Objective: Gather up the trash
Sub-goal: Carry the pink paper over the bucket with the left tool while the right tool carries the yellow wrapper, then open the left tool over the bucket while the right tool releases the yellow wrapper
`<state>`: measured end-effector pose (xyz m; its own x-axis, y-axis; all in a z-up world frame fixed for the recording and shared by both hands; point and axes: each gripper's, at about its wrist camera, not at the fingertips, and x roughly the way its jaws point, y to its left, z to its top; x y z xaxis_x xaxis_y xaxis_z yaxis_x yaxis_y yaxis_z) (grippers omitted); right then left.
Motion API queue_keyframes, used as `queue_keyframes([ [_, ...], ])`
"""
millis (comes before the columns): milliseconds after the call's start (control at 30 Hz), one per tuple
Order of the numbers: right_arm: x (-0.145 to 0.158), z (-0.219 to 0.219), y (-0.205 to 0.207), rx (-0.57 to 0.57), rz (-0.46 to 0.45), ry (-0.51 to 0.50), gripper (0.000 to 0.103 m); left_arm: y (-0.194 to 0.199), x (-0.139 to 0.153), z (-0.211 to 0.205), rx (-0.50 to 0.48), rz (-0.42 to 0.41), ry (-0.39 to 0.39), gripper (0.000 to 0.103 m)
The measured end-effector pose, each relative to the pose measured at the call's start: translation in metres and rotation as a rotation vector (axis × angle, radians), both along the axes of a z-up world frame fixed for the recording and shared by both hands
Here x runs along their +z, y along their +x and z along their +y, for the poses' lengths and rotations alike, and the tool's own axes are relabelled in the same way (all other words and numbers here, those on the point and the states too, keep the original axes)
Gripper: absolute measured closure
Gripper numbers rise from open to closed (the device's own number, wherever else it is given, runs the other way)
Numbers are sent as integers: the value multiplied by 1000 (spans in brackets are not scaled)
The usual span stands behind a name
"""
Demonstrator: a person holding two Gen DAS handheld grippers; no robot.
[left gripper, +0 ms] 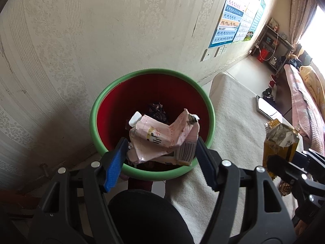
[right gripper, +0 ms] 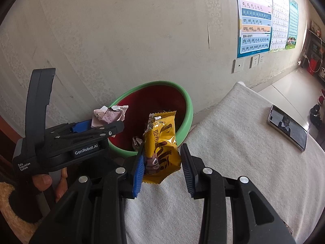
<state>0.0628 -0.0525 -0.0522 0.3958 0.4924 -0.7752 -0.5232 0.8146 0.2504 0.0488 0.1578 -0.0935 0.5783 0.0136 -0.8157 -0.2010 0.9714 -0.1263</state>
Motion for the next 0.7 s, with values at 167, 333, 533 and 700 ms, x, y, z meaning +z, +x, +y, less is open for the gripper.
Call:
queue_keyframes([
  [167,-1,2,5,0,4,5,69,1,3,1,8,-6,6,39],
  [333,-2,3,6,5,9,3,69,3,-1,2,13,3,7,39],
  [533,-3,4,6,14,6,-1,69,7,-2,7,22,7,16,39],
  [700,-4,6,10,15,7,-2,69,14,-4,13,35,8,31,39],
])
